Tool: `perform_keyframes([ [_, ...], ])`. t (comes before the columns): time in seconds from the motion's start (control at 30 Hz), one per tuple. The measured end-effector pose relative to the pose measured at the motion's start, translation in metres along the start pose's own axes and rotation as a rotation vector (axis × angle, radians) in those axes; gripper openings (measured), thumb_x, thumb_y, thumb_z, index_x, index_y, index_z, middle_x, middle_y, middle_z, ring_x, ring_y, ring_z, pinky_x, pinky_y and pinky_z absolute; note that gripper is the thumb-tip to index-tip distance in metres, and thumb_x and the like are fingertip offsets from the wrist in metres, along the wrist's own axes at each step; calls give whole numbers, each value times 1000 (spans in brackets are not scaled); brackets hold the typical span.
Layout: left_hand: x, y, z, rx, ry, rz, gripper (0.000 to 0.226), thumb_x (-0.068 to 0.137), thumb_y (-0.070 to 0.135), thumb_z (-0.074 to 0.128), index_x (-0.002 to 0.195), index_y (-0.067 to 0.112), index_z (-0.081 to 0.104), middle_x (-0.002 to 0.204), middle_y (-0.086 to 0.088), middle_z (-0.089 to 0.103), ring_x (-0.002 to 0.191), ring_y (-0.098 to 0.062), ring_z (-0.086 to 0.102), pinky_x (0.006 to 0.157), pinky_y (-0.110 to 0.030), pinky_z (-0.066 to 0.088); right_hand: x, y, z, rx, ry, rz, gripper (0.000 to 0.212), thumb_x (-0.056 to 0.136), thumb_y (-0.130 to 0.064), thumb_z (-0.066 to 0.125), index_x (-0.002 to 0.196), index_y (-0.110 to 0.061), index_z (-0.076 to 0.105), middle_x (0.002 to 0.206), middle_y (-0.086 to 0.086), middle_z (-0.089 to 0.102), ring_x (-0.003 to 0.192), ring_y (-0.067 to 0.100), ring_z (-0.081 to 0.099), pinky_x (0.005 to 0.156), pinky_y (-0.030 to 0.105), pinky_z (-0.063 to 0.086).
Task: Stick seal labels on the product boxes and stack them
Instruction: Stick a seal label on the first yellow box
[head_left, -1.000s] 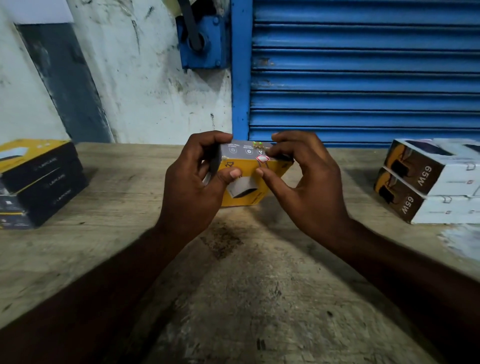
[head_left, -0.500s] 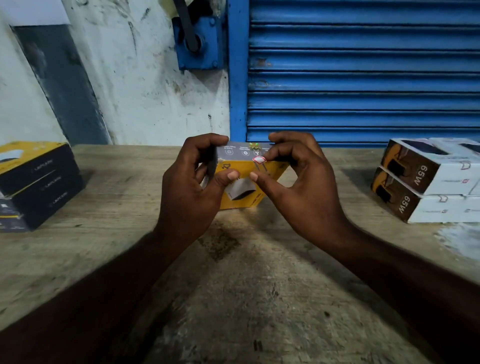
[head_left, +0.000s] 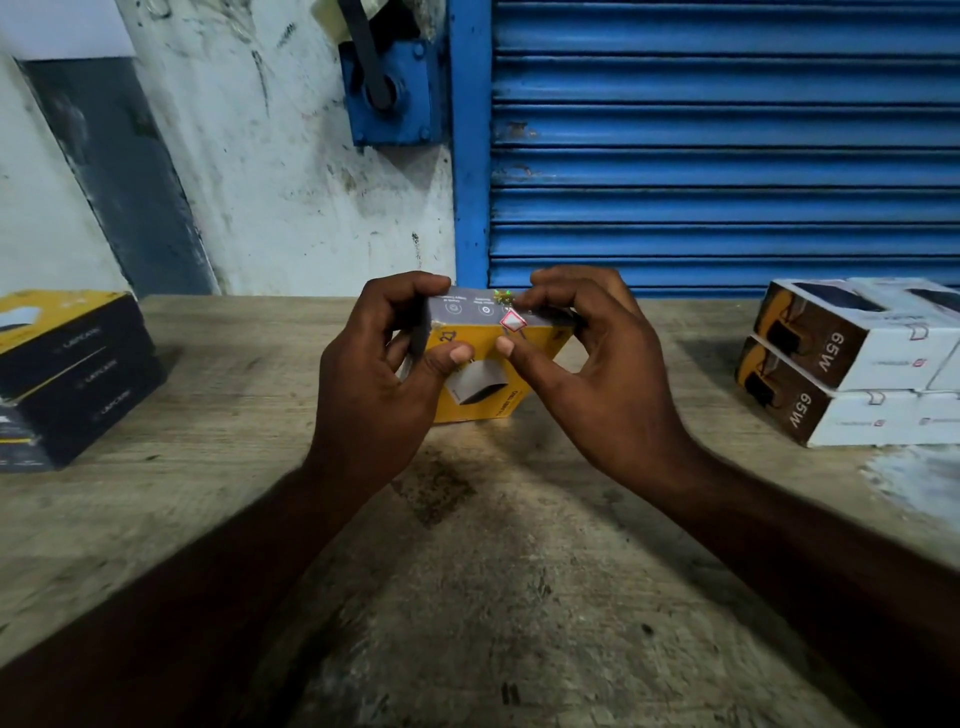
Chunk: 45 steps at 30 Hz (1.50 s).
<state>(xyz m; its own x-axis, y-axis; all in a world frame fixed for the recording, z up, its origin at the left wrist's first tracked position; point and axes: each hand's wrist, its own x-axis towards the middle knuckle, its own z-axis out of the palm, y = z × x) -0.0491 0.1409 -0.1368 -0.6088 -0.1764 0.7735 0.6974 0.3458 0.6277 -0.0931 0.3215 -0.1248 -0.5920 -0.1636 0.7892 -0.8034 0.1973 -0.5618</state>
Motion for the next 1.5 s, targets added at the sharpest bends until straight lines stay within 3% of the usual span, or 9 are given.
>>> perform_keyframes([
  [0.1, 0, 0, 0, 4, 1, -4, 46, 84, 9, 72, 120, 31, 54, 120, 2, 63, 120, -22, 62, 98, -45, 55, 0, -2, 0, 3, -8, 9, 15, 86, -17, 78, 100, -16, 73, 120, 2, 59, 117, 6, 58, 95, 19, 50],
  [0.33, 0, 4, 0, 19, 1, -9, 44, 84, 14, 72, 120, 31, 54, 120, 8, 63, 119, -20, 62, 96, -43, 56, 2, -3, -1, 54, -2, -13, 9, 87, -14, 77, 92, -19, 72, 115, 3, 63, 114, 6, 60, 93, 19, 49],
  [0.5, 0, 5, 1, -27, 28, -45, 42, 84, 11, 71, 119, 29, 54, 120, 1, 63, 116, -18, 64, 92, -36, 58, 5, 3, -3, 107, -22, -38, 5, 90, -19, 75, 95, -17, 75, 106, -5, 69, 110, 19, 64, 92, 48, 53],
  [0.6, 0, 5, 2, -46, 42, -66, 41, 84, 11, 71, 117, 28, 55, 119, -1, 64, 114, -18, 65, 89, -33, 58, 6, 4, -3, 141, -39, -32, 7, 92, -20, 73, 98, -19, 75, 105, -6, 70, 110, 22, 65, 92, 53, 52],
  [0.77, 0, 4, 3, -71, 75, -103, 41, 85, 6, 74, 118, 23, 56, 118, -8, 65, 110, -17, 65, 84, -25, 57, 10, 1, -3, 270, -53, 62, 18, 92, -8, 70, 106, -19, 69, 110, -1, 71, 108, 15, 67, 95, 41, 55],
  [0.97, 0, 6, 7, -80, 78, -100, 42, 86, -2, 73, 117, 20, 56, 114, -7, 65, 105, -11, 66, 81, -18, 54, 11, 5, -1, 59, -48, 10, 16, 89, -27, 74, 103, -21, 75, 111, -8, 69, 113, 15, 63, 96, 47, 52],
  [1.33, 0, 8, 9, -67, 109, -151, 39, 80, 23, 75, 116, 24, 59, 107, 3, 69, 101, -14, 68, 77, -24, 57, 11, 5, 0, 128, -20, 25, 9, 91, -23, 73, 97, -29, 74, 102, -9, 72, 108, 22, 64, 90, 53, 52],
  [1.43, -1, 7, 10, -66, 113, -172, 37, 80, 24, 75, 114, 26, 60, 101, 9, 71, 98, -13, 69, 83, -30, 58, 12, 1, -1, 175, -30, 40, 19, 91, -18, 74, 106, -29, 72, 105, -9, 72, 109, 17, 65, 93, 46, 54],
  [1.5, 0, 6, 9, -73, 120, -185, 36, 80, 24, 75, 113, 27, 61, 98, 11, 72, 96, -11, 69, 82, -30, 58, 13, -3, -3, 211, -47, 67, 31, 89, -8, 75, 115, -23, 68, 107, -7, 72, 108, 10, 66, 94, 31, 54],
])
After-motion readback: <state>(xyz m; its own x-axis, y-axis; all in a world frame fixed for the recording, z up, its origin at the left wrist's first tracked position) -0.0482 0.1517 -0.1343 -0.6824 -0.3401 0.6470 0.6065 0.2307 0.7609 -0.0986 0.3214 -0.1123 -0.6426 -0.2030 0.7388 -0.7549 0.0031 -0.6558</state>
